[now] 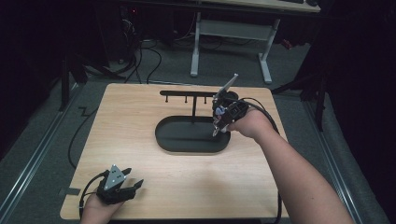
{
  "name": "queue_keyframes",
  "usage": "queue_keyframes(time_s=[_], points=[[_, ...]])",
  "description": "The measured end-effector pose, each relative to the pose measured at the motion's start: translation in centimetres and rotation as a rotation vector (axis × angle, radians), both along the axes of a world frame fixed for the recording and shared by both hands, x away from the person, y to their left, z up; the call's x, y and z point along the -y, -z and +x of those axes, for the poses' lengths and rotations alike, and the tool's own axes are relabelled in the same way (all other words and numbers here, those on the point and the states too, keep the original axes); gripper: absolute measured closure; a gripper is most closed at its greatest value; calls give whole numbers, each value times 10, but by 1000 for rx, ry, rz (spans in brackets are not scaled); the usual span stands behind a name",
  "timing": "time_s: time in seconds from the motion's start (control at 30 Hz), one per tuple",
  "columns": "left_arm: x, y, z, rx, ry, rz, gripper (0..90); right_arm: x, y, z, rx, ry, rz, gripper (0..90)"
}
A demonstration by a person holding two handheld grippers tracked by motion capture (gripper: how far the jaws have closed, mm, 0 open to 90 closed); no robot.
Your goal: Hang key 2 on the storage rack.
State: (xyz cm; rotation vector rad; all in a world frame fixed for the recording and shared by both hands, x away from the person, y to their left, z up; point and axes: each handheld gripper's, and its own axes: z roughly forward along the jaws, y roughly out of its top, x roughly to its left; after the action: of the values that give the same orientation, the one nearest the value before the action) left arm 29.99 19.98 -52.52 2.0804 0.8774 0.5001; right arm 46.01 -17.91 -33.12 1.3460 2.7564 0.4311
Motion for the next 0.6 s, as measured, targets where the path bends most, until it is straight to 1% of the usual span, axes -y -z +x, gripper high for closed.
queue_keyframes(time_s=[0.07, 0.1, 0.23, 0.27, 0.33, 0.37, 0.4, 0.43, 0.47, 0.6], points=[[0, 0, 0, 3, -1, -2, 362, -3, -2, 6, 5, -11, -3, 893], [0, 0, 1, 6, -3, -5, 362, -5, -4, 8, 1, -1, -8, 892], [0, 1, 1, 2, 0, -5, 362, -13, -8, 20, 8, -13, 0, 892], [0, 1, 1, 3, 1, -4, 362, -16, -9, 21, 6, -7, 0, 892], [0, 1, 1, 3, 2, -4, 362, -21, -10, 27, 6, -3, -7, 892], [-1, 1, 1, 3, 2, -6, 362, -21, -10, 30, 13, -12, -6, 892], [-1, 1, 1, 6, 1, -8, 362, -24, -11, 32, 5, 12, -4, 892], [-1, 1, 1, 8, 0, -9, 362, -24, -11, 35, 13, 0, -4, 892], [-1, 0, 1, 5, 1, -6, 362, -26, -12, 36, 4, 14, -6, 893], [-2, 0, 1, 5, -2, -12, 362, -29, -13, 44, 8, 13, -20, 892]])
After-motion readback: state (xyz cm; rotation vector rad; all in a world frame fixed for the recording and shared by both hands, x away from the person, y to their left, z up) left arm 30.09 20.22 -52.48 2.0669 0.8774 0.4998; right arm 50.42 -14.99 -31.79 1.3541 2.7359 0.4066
